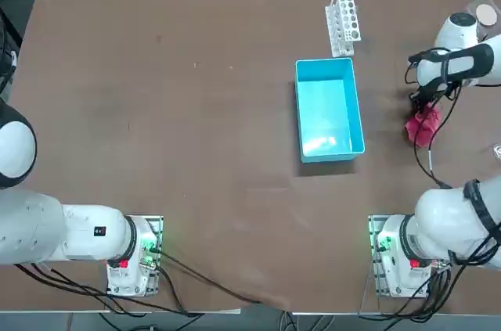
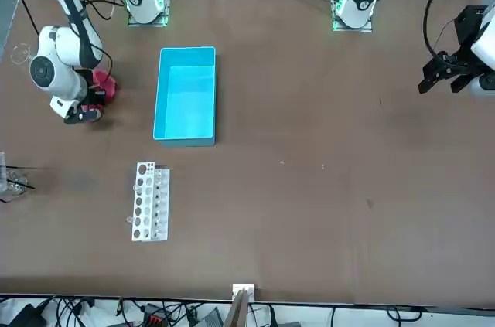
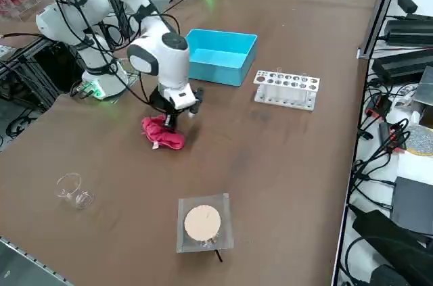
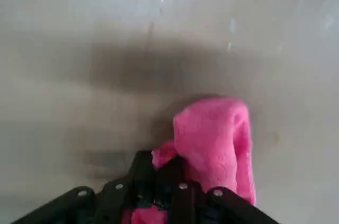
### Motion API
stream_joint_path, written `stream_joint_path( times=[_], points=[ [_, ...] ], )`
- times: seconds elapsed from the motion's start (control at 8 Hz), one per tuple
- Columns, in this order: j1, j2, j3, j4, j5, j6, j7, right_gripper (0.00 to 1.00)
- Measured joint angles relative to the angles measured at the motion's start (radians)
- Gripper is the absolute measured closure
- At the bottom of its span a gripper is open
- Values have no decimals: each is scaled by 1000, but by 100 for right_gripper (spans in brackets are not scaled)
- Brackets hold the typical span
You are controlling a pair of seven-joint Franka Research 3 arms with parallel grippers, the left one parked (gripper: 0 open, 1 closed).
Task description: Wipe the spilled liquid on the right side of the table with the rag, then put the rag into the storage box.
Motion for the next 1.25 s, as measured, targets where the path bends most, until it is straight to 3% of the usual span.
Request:
stream_joint_path(
  times=[0.25, 0.75, 1.0, 1.25],
  points=[
    [34, 80, 9, 122, 1, 42, 51, 97],
    [54, 266, 116, 429, 3, 59, 224, 97],
    [69, 317, 135, 567, 3, 4, 249, 97],
    [86, 356, 136, 734, 3, -124, 250, 97]
  ],
)
